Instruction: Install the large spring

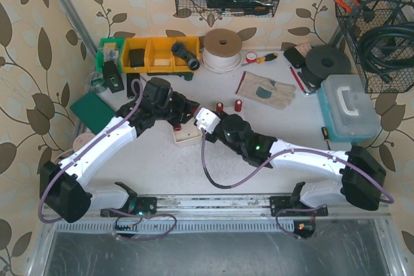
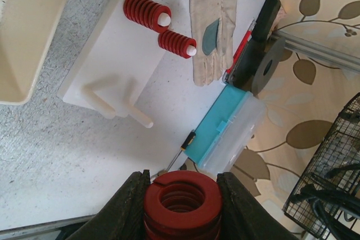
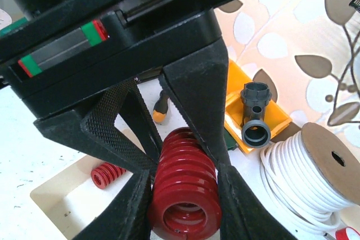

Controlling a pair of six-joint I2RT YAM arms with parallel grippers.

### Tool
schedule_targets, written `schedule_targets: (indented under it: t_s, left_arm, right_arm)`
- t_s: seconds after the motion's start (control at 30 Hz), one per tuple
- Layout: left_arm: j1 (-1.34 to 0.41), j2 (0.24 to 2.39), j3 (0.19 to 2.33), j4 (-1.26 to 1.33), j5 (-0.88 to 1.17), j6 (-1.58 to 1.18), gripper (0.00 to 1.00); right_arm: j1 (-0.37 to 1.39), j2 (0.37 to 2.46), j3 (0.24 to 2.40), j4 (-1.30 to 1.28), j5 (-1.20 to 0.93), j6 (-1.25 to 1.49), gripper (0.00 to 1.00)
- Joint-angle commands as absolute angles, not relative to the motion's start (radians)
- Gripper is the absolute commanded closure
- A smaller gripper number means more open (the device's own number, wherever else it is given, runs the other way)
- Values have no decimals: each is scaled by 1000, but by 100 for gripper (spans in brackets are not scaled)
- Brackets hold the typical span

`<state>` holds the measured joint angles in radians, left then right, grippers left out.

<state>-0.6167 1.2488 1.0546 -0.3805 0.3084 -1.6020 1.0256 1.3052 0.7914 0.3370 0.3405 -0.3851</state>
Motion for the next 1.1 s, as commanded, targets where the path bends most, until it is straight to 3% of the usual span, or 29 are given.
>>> schedule_targets:
  t_s: [0.0, 0.1, 0.4, 0.47, 0.73, 0.9, 1.07]
  left_arm:
    - [-626, 1203, 1083, -340, 336, -1603, 100]
    - [-626, 1203, 1080, -340, 336, -1602, 100]
    - [-627, 1210, 1086, -387, 313, -1572, 37]
    - [-624, 1210, 1100, -430, 289, -1544, 30]
    - [-600, 1248, 1221, -627, 179, -1301, 22]
    - [-600, 1277, 1281, -728, 67, -1040, 21]
    - [-606, 1255, 1239, -744, -36, -809, 23]
  right_arm:
    - [1024, 1327, 828, 305, 336, -376, 100]
    - [1012, 1324, 838, 275, 309, -352, 100]
    - [973, 1269, 845, 181, 275, -316, 100]
    - [965, 1249, 848, 131, 266, -305, 100]
    - [829, 1136, 937, -269, 190, -149, 100]
    - [625, 1143, 1099, -641, 47, -16, 100]
    - [552, 1204, 1210, -903, -24, 10, 100]
